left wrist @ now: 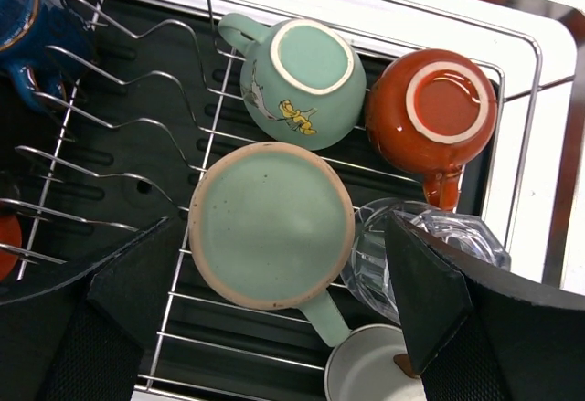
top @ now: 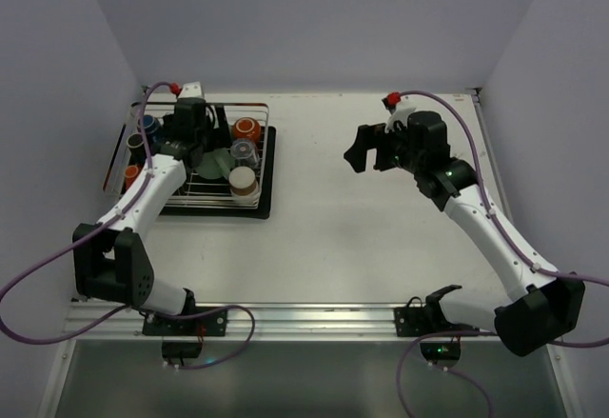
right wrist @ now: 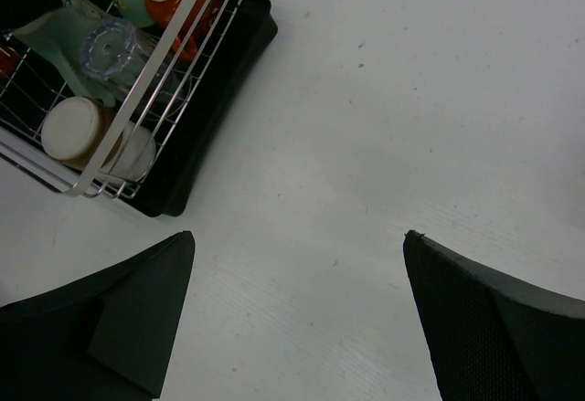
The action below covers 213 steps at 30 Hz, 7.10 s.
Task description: Unload the cups from the dish rack
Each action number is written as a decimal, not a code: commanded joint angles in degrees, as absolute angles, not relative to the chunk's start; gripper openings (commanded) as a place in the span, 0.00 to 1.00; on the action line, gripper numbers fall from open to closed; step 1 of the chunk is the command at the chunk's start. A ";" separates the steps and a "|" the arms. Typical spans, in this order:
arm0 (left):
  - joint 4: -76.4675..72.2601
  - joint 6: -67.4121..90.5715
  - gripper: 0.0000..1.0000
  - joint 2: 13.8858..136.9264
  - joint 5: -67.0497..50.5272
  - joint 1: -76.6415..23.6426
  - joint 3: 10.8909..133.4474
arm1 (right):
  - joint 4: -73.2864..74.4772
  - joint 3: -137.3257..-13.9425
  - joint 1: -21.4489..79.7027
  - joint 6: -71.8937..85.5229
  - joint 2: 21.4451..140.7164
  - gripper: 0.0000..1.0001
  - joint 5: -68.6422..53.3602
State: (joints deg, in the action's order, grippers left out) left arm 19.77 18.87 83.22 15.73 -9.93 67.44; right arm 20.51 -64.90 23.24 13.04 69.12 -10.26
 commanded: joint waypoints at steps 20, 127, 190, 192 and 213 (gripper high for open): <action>16.35 19.25 0.20 84.73 21.88 -10.02 67.41 | 12.04 -61.96 26.62 17.93 64.25 0.99 -18.28; 19.34 19.60 1.00 53.26 -6.68 -15.38 47.81 | 21.09 -94.22 23.20 -8.35 115.41 0.21 13.80; 6.61 37.17 0.36 38.06 -6.21 -27.69 45.45 | -47.45 -43.07 39.20 60.11 71.36 0.76 -26.45; 1.79 40.15 0.36 36.66 -9.30 -27.69 42.64 | -49.74 -43.85 39.99 62.48 72.15 0.75 -28.82; -0.56 39.12 0.94 32.70 -8.10 -27.69 39.28 | -66.45 -43.42 42.63 71.20 78.31 0.00 -26.10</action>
State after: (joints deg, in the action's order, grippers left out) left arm -6.35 45.10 33.80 -12.53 -27.64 36.03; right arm -63.70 -43.68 43.24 73.06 79.99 -30.59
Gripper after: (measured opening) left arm 0.902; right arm 0.060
